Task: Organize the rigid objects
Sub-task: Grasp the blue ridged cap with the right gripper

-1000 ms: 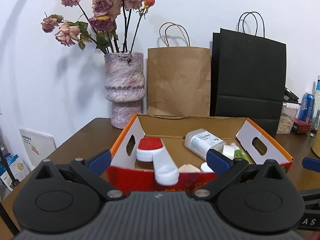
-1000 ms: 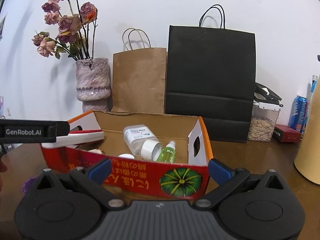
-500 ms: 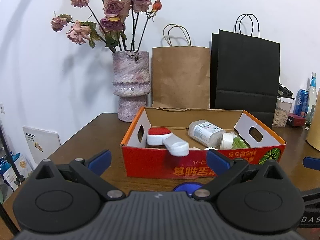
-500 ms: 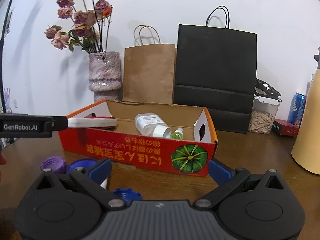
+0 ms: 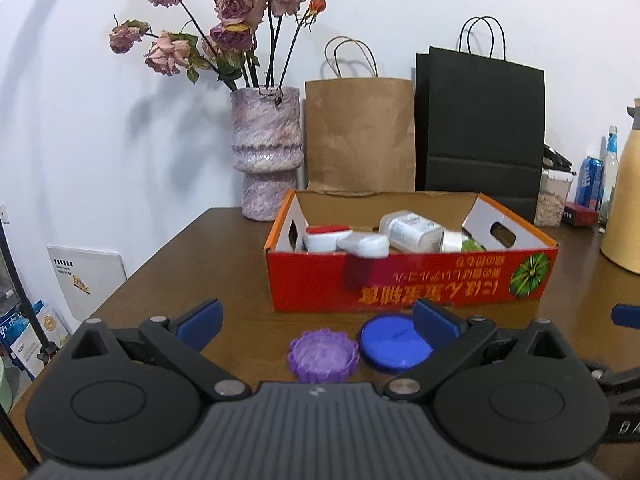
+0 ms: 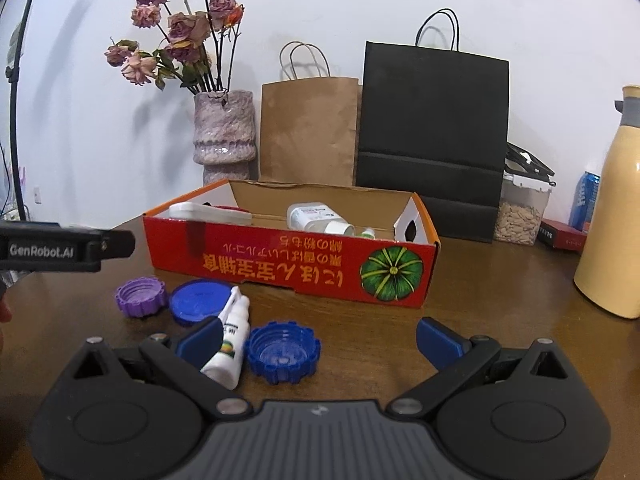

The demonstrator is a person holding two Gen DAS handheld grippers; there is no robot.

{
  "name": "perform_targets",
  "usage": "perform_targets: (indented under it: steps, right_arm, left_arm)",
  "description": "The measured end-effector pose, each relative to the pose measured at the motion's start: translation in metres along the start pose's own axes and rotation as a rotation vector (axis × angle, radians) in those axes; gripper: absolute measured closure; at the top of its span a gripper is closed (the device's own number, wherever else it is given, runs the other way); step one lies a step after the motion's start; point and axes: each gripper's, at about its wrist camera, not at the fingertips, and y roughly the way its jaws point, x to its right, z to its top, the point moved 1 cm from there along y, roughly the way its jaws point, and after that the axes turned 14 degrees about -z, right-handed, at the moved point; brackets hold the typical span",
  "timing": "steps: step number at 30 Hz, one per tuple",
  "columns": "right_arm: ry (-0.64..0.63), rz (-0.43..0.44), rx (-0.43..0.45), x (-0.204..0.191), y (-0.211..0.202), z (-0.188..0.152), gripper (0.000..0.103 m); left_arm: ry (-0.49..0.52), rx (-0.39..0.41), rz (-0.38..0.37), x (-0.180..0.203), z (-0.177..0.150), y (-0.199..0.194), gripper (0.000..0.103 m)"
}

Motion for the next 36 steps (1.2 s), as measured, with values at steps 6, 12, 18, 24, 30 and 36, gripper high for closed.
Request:
perform_targets:
  steps: [6, 12, 18, 24, 30, 36]
  right_arm:
    - [-0.012, -0.005, -0.018, -0.005, -0.005, -0.007, 0.000]
    - [-0.003, -0.025, -0.056, -0.004, 0.003, -0.009, 0.008]
    - [-0.051, -0.021, -0.135, -0.010, 0.025, -0.011, 0.018]
    - [-0.070, 0.025, -0.153, -0.016, 0.042, -0.007, 0.019]
    - [-0.079, 0.050, -0.178, -0.020, 0.061, 0.000, 0.037]
    - [-0.079, 0.109, -0.202, -0.022, 0.068, 0.000, 0.051]
  left_arm:
    - [-0.013, -0.029, 0.001, -0.011, -0.007, -0.005, 0.000]
    - [-0.025, -0.059, 0.017, -0.017, -0.008, 0.002, 0.000]
    - [-0.036, -0.077, 0.036, -0.020, -0.010, 0.007, 0.000]
    - [-0.047, -0.103, 0.049, -0.022, -0.011, 0.012, 0.000]
    - [-0.052, -0.133, 0.068, -0.025, -0.013, 0.018, 0.000]
    - [-0.058, -0.153, 0.076, -0.027, -0.016, 0.022, 0.000]
